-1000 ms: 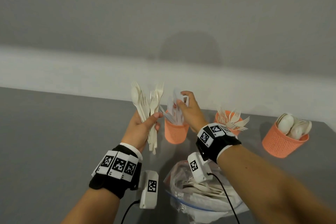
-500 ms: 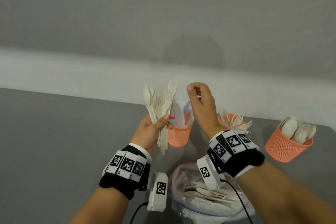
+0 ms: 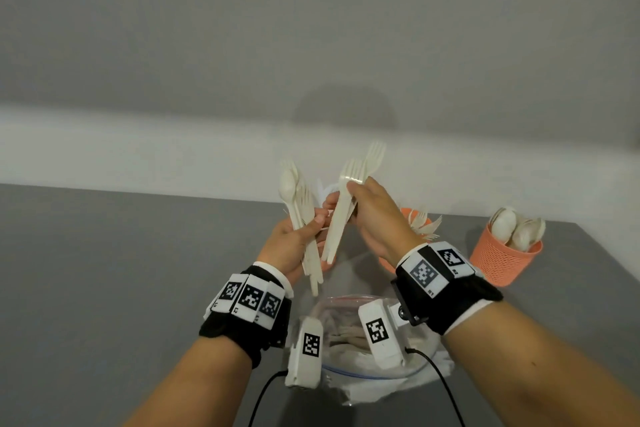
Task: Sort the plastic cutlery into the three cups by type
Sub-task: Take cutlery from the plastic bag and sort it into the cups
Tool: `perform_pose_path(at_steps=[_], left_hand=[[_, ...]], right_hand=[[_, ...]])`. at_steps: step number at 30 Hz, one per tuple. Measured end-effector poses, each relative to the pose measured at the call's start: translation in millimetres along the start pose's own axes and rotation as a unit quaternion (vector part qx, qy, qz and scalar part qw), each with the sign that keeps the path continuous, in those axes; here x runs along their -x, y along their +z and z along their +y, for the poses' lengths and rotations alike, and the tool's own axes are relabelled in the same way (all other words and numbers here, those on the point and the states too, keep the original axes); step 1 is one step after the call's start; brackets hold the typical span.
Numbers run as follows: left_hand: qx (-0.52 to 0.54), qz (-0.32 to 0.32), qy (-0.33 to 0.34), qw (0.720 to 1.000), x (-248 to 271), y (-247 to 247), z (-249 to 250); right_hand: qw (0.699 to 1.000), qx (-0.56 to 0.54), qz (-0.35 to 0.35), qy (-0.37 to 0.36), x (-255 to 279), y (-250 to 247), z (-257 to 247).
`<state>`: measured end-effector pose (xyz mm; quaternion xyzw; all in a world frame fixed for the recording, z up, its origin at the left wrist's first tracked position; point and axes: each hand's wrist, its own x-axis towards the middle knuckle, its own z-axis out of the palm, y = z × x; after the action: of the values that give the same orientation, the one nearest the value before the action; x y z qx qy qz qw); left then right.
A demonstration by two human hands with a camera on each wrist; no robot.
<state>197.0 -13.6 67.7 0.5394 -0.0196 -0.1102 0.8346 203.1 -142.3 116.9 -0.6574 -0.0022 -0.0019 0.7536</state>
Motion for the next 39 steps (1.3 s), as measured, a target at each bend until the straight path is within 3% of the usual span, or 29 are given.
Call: perform_pose_path(at_steps=[4, 12, 15, 20, 24, 27, 35, 39], left_hand=[[-0.003, -0.002, -0.015, 1.0, 5, 6, 1], [0.028, -0.051, -0.054, 0.997, 17, 28, 1], [0.034, -0.062, -0.07, 0.995, 21, 34, 1], [0.043, -0.046, -0.015, 0.998, 26, 44, -5], [0.025, -0.037, -0.012, 0.999, 28, 48, -10], [-0.04, -0.042, 0.007, 0.998, 29, 50, -14], [-0.183, -0.075, 0.058, 0.978, 33, 66, -23], [-0.212, -0.092, 0.043, 0.972, 34, 74, -27]], right_hand=[[0.999, 0.019, -0.014, -0.034, 13, -10, -2], [0.992, 0.068, -0.1, 0.04, 42, -10, 17], [0.991, 0.099, -0.091, 0.027, 48, -15, 13], [0.984, 0.159, -0.072, -0.025, 51, -24, 11], [0.986, 0.159, -0.034, -0.036, 50, -33, 13], [0.988, 0.143, 0.001, -0.058, 49, -42, 6], [0.996, 0.064, -0.039, -0.049, 53, -59, 6], [0.998, 0.053, 0.027, -0.028, 52, -68, 8]])
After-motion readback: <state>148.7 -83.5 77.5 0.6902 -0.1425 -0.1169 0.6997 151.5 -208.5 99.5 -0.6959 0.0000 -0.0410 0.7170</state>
